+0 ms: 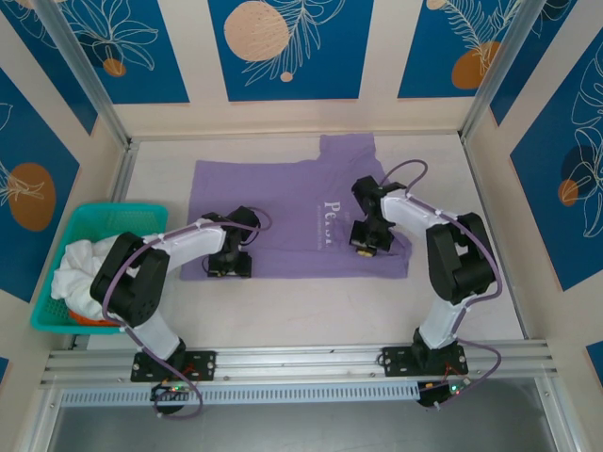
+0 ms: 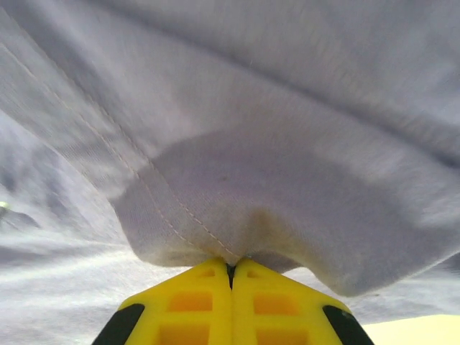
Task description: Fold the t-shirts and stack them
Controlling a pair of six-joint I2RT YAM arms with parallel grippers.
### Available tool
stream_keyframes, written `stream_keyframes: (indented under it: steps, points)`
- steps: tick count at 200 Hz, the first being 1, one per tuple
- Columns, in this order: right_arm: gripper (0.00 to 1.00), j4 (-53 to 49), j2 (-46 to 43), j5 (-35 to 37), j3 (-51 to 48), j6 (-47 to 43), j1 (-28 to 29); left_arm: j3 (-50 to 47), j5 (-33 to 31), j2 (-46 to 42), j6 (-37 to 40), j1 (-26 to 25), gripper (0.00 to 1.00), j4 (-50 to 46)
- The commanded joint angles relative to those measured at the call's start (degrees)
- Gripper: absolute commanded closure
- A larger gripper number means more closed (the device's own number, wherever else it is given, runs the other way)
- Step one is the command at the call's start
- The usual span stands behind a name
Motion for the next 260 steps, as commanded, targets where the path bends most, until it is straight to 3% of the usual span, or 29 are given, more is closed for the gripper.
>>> stream_keyframes:
  steps: [1,90,117,141,165,194,219,260]
  points:
    - [1.0,-1.92,-0.86,-2.35,2.99,-1.63,-2.55,-1.39,-3.73,0.94,1.55,-0.15,0.38,-2.51]
    - [0.97,-3.91,12.83,-4.46,16.2,-3.3,-10.73,-0.01,-4.1,2.23,2.33,-0.26,0.37,-2.99]
    - [0.74,-8.34,16.38,-2.53,21.43,-0.36,-13.08,1.16,-3.97,2.16,2.12,-0.25,0.36,-3.77]
    - [0.54,-9.53,13.23,-2.09,21.96,4.21,-16.29,4.16,-3.06,0.78,1.49,-0.29,0.32,-5.91]
    - [0.52,-7.29,5.2,-3.36,17.69,7.77,-17.43,9.68,-3.25,-1.51,0.98,-0.26,0.23,-9.21]
    - [0.51,-2.55,-5.76,-6.16,7.56,7.62,-13.37,15.13,-4.14,-3.01,0.97,0.99,0.19,-12.69]
    - [0.47,1.03,-12.42,-6.76,-2.46,8.8,-8.57,14.04,-2.58,-3.65,1.13,3.98,0.2,-12.55]
    - [0.56,6.93,-11.16,-11.32,-12.83,11.08,-2.54,6.22,1.34,-2.69,1.78,8.78,0.29,-7.4]
